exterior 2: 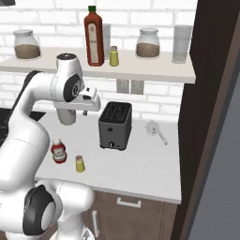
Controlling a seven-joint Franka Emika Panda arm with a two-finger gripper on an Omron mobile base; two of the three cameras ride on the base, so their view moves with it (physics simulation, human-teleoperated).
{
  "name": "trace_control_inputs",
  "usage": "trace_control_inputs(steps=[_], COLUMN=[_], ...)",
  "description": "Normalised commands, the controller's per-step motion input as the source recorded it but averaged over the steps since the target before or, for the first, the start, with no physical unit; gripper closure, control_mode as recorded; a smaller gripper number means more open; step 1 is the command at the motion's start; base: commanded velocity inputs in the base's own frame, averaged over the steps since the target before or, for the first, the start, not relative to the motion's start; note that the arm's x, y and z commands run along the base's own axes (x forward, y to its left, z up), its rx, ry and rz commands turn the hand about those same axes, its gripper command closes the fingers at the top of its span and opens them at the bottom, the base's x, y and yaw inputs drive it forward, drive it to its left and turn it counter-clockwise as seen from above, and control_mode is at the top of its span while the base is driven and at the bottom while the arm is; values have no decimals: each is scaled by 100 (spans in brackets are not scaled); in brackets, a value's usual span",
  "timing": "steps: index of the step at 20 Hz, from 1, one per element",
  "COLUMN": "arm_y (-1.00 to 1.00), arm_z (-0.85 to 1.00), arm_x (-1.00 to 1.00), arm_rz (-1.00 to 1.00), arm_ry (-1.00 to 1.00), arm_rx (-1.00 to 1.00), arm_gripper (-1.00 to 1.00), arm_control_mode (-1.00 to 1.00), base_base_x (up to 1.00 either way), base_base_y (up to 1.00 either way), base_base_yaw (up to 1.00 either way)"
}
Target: Put the shaker and condiment bottle from the counter next to their counterparts in the cabinet.
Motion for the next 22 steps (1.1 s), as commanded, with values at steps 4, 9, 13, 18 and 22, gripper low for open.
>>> trace_control_inputs(steps=[4, 9, 13, 18, 22], arm_y=[-4, -5, 4, 27, 39], arm_z=[0, 20, 35, 32, 26], arm_x=[-12, -56, -85, -100, -100], arm_rz=[0, 0, -1, -7, -16], arm_ry=[-10, -19, -19, -21, -20], arm_rx=[8, 12, 2, -2, -4], arm_gripper=[-100, -100, -100, -100, -100], arm_control_mode=[-100, -100, -100, -100, -100], base_base_x=[0, 0, 0, 0, 0], base_base_y=[0, 0, 0, 0, 0], base_base_yaw=[0, 0, 0, 0, 0])
